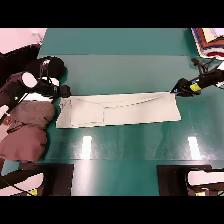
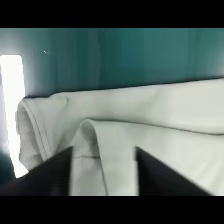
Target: Fold the shirts.
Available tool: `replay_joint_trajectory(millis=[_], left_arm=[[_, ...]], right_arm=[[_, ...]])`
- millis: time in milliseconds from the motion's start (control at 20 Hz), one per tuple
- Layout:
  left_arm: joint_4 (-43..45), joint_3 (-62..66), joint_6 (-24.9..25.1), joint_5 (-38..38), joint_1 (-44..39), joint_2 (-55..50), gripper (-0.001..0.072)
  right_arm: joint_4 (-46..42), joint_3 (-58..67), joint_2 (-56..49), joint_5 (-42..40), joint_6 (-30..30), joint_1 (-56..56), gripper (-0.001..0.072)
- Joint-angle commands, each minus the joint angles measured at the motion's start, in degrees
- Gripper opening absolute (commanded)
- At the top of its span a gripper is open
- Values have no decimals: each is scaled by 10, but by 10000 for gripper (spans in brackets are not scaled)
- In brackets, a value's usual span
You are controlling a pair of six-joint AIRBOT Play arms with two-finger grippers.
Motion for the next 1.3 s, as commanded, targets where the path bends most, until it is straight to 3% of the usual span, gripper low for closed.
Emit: replay_joint_trajectory(millis=[0,250,550,600,700,750,950,1250], left_arm=[[-26,24,15,-53,0,-2,36],[-104,24,27,-47,-22,-4,35],[-131,24,20,5,-120,-38,25],[-153,26,21,24,-134,-52,25],[-185,50,21,38,-162,-91,24],[-188,70,21,35,-176,-113,25],[-195,155,20,26,-238,-202,25],[-196,260,5,11,-300,-311,24]], right_arm=[[29,-47,25,20,-56,-60,460],[57,-140,-2,9,-88,-158,460],[128,-147,-64,-16,-120,-109,443],[128,-146,-69,-16,-125,-95,363],[116,-130,-71,-5,-136,-76,104],[120,-112,-70,12,-139,-71,17],[142,-10,-10,76,-121,-55,17],[184,110,98,72,-49,47,17]])
